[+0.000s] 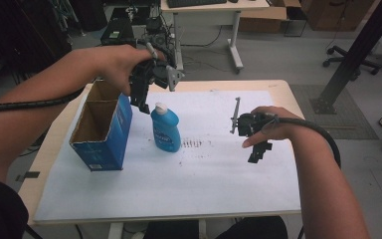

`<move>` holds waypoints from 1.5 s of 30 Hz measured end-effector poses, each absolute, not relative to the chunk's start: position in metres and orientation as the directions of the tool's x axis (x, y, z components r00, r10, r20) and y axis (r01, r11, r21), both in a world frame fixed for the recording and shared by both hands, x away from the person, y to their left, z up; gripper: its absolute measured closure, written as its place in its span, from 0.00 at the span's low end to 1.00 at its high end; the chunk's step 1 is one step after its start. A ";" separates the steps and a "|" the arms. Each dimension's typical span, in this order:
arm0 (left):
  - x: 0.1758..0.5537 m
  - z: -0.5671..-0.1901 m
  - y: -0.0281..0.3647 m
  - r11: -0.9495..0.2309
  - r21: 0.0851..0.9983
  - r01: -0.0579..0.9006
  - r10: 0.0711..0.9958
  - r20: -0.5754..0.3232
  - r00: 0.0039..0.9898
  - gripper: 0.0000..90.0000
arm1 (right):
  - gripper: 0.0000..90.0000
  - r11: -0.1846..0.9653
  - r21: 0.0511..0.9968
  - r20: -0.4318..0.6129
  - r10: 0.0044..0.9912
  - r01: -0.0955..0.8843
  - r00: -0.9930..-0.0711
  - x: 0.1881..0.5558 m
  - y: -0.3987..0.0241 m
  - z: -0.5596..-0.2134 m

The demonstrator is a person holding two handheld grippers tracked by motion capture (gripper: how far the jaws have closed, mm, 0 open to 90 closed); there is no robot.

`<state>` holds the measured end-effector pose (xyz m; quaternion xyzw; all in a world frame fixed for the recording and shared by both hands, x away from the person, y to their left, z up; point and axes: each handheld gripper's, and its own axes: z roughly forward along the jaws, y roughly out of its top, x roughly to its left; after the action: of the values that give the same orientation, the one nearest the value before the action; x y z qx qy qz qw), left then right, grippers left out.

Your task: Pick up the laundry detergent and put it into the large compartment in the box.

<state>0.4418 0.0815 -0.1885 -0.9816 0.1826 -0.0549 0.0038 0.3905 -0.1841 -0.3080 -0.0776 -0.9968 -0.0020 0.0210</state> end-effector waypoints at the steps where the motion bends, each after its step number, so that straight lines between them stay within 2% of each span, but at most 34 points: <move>1: 0.443 -0.190 0.081 -0.932 -0.024 -0.362 -0.363 0.105 0.926 0.00 | 0.06 0.987 0.004 0.044 0.159 0.160 -0.986 0.390 -0.184 -0.309; 12: 0.456 -0.213 0.074 -0.928 -0.040 -0.371 -0.373 0.083 0.924 0.00 | 0.06 0.987 -0.005 0.048 0.160 0.160 -0.986 0.392 -0.183 -0.311; 45: 0.461 -0.253 0.071 -0.936 -0.031 -0.350 -0.351 0.047 0.935 0.00 | 0.06 0.988 -0.014 0.048 0.155 0.154 -0.987 0.393 -0.180 -0.317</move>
<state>0.4611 0.0710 -0.2532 -0.9836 0.1783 -0.0259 0.0108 0.3929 -0.1797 -0.3171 -0.0776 -0.9967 0.0051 0.0243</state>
